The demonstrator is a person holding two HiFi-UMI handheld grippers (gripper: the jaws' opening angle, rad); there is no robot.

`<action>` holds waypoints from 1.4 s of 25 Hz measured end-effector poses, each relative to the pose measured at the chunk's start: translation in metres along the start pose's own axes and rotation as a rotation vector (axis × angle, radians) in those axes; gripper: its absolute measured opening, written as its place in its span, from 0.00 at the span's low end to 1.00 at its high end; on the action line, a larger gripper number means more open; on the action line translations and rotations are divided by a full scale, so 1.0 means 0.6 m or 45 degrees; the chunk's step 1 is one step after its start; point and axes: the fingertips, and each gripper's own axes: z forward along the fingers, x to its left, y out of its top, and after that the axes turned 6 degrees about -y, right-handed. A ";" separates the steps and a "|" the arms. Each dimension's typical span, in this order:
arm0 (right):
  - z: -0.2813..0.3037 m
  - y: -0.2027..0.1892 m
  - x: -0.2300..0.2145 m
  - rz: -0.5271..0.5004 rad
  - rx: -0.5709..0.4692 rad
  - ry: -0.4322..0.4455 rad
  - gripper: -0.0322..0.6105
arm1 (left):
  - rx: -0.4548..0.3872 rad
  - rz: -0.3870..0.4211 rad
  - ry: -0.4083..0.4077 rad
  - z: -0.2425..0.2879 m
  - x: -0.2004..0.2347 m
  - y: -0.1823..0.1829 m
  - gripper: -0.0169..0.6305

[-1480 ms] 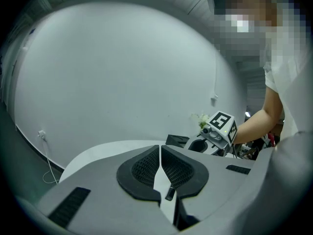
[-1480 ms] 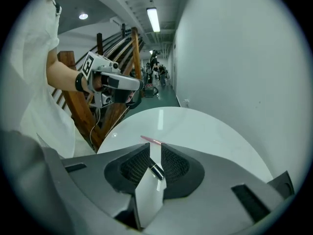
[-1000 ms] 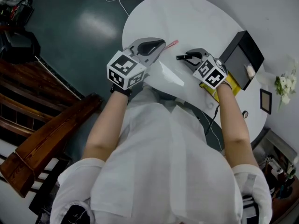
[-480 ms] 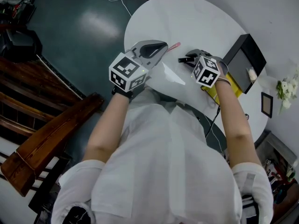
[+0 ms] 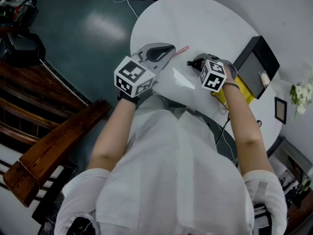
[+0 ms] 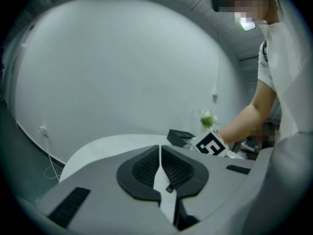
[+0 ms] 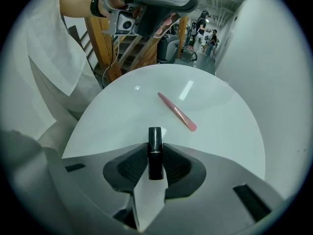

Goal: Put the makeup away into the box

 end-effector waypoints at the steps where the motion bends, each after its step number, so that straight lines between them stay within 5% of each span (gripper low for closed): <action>1: 0.000 0.001 -0.001 0.008 0.000 -0.002 0.19 | 0.001 0.001 -0.001 0.000 0.000 0.000 0.07; 21: -0.067 -0.001 -0.035 0.245 -0.052 -0.200 0.19 | 0.013 0.065 -0.100 0.048 -0.025 0.031 0.07; 35: -0.207 -0.176 0.019 0.575 0.052 -0.421 0.19 | 0.045 0.144 -0.409 0.189 -0.153 0.053 0.07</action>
